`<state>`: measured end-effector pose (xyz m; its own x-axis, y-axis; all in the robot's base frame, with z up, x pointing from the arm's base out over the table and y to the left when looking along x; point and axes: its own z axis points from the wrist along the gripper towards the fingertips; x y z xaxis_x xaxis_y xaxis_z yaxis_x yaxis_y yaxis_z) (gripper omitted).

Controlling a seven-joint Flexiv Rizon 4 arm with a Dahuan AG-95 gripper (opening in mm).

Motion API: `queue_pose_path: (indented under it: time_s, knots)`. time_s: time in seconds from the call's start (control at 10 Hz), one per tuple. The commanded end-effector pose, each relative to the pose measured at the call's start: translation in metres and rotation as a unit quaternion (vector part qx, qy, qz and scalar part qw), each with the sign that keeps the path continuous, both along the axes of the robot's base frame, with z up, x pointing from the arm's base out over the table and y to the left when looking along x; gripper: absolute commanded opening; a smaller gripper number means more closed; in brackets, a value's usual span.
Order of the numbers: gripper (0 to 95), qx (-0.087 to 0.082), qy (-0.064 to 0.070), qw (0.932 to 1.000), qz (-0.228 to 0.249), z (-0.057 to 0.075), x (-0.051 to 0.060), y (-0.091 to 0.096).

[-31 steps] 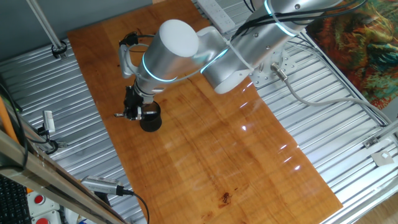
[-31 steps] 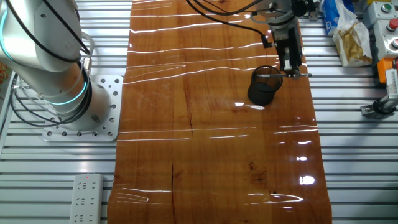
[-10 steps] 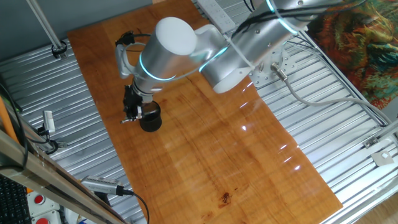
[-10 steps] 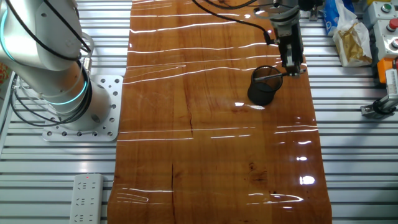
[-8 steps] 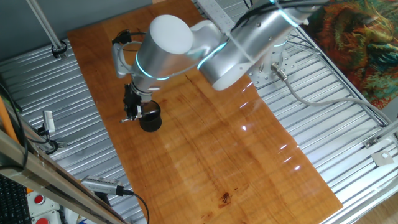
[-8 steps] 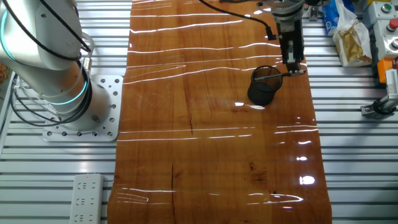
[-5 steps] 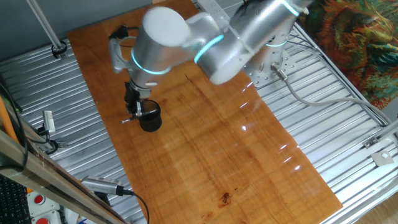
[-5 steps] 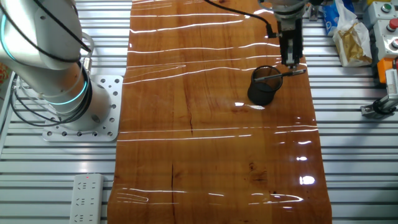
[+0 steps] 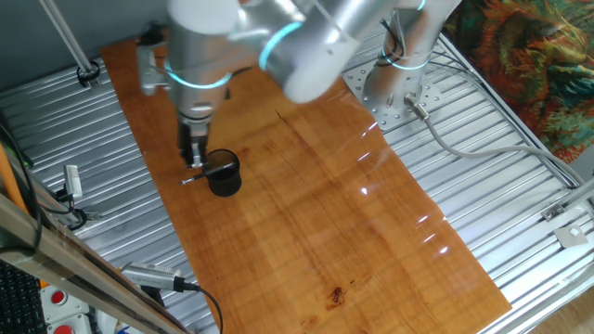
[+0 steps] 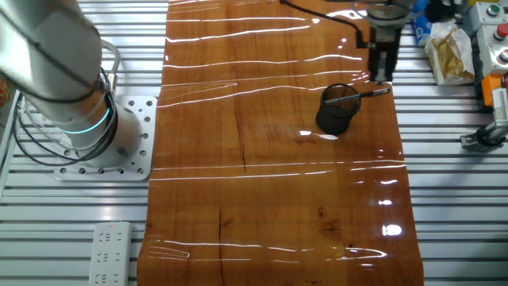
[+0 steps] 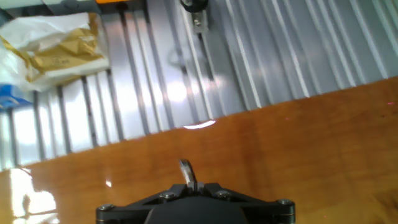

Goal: Put the pen into the pen holder

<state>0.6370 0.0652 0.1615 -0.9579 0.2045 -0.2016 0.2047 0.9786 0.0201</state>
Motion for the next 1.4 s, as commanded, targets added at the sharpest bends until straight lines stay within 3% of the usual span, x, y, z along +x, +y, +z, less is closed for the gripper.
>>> queue_pose_path:
  time_s: [0.1, 1.0, 1.2, 1.4]
  knots:
    - [38.0, 0.005, 0.008, 1.0, 0.001, -0.004, 0.011, 0.003]
    - [38.0, 0.007, 0.019, 0.9997, 0.015, -0.009, 0.008, 0.001]
    - [38.0, 0.007, 0.021, 0.9996, 0.017, -0.014, 0.005, 0.0]
    - [38.0, 0.006, 0.018, 0.9996, 0.021, -0.028, 0.002, -0.005]
